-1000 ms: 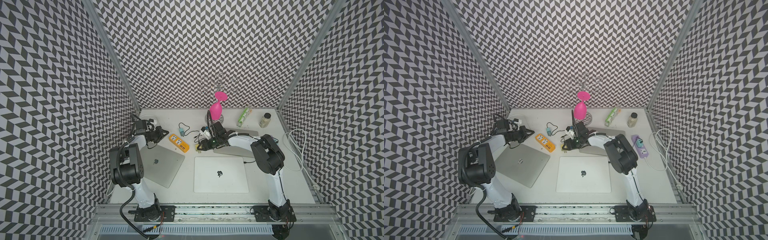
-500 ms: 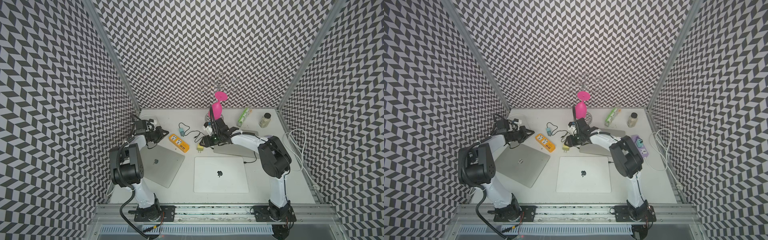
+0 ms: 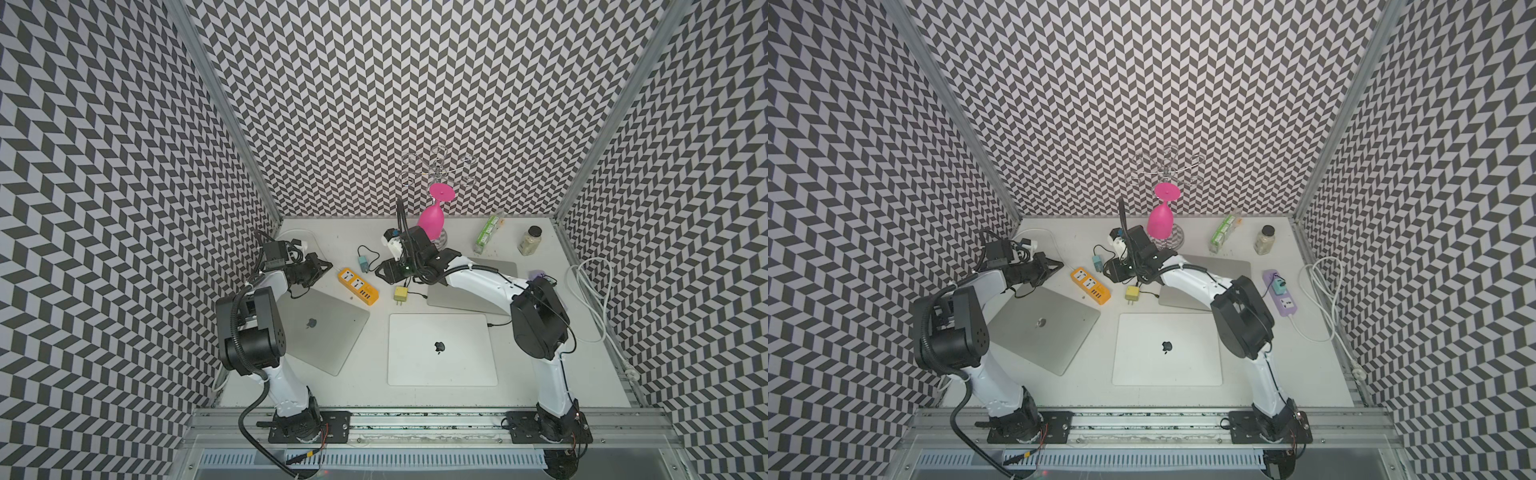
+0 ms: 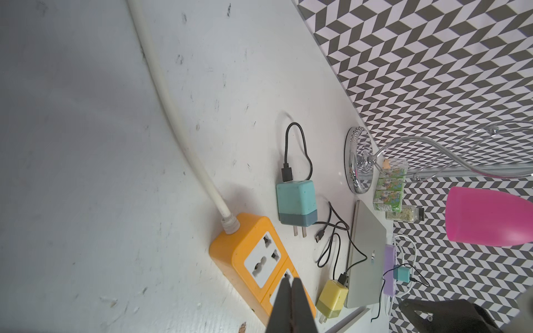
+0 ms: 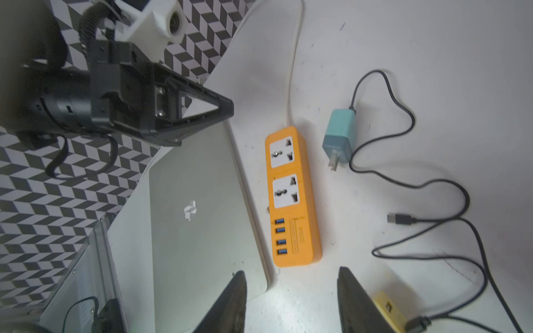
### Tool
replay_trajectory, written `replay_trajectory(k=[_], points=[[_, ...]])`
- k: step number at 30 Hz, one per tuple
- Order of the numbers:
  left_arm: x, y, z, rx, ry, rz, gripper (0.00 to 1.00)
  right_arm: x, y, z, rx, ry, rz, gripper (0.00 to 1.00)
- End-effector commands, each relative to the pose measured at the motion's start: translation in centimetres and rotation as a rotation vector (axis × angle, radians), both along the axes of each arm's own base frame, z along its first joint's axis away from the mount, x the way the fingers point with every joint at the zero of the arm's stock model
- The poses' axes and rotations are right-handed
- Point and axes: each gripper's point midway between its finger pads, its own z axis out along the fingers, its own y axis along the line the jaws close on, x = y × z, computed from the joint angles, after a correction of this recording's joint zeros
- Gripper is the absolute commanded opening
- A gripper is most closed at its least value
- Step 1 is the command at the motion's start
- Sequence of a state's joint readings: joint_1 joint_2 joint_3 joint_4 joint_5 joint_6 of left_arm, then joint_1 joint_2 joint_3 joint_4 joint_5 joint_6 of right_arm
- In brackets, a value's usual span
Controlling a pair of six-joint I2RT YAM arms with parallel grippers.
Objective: Unplug the laptop charger
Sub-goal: Place the plug at the center of the board, then adjust the plug at the center of the board.
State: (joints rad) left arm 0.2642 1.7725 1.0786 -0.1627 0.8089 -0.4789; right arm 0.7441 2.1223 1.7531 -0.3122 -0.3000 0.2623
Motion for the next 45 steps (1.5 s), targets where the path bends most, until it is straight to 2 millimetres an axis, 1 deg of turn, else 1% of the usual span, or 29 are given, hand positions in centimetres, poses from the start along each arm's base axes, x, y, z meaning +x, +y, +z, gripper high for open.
replay_trajectory(k=[1,5,7,9,12,16,20,29,35,37,40,41,42,44,45], points=[[0.5,0.0,1.4,0.002,-0.037,-0.024,0.00,3.3,2.1,-0.6,-0.004,-0.070,-0.069,0.50],[0.4,0.0,1.1,0.007,-0.023,-0.029,0.00,6.5,4.4,-2.2,-0.049,-0.083,-0.112,0.52],[0.3,0.0,1.1,0.009,-0.023,-0.028,0.00,7.6,5.0,-2.6,-0.047,-0.106,-0.137,0.53],[0.2,0.0,1.1,0.009,-0.024,-0.025,0.00,8.4,5.2,-3.2,-0.032,-0.117,-0.165,0.54],[0.2,0.0,1.1,0.009,-0.025,-0.026,0.00,8.9,5.6,-4.1,-0.012,-0.124,-0.181,0.54],[0.2,0.0,1.1,0.007,-0.024,-0.027,0.00,9.3,6.5,-4.9,0.030,-0.129,-0.165,0.54],[0.1,0.0,1.2,0.007,-0.026,-0.026,0.00,9.0,7.0,-5.8,0.062,-0.110,-0.147,0.53],[0.1,0.0,1.0,0.010,-0.026,-0.026,0.00,9.4,7.2,-7.8,0.074,-0.098,-0.167,0.50],[0.0,0.0,0.9,0.010,-0.024,-0.023,0.00,9.3,7.4,-8.7,0.054,-0.097,-0.160,0.49],[0.0,0.0,0.8,0.010,-0.023,-0.025,0.00,9.3,7.1,-9.3,0.039,-0.094,-0.165,0.48],[0.0,0.0,0.8,0.010,-0.023,-0.022,0.00,9.5,6.9,-9.8,0.030,-0.089,-0.177,0.44],[0.0,0.0,0.7,0.009,-0.022,-0.023,0.00,9.5,6.9,-9.8,0.030,-0.090,-0.181,0.39],[0.0,0.0,0.7,0.009,-0.021,-0.022,0.00,9.5,6.9,-9.5,0.034,-0.091,-0.183,0.34],[-0.1,0.0,0.7,0.009,-0.021,-0.024,0.00,9.5,6.9,-8.2,0.061,-0.100,-0.186,0.24],[-0.1,0.0,0.7,0.010,-0.022,-0.024,0.00,9.4,6.9,-7.7,0.074,-0.106,-0.188,0.21]])
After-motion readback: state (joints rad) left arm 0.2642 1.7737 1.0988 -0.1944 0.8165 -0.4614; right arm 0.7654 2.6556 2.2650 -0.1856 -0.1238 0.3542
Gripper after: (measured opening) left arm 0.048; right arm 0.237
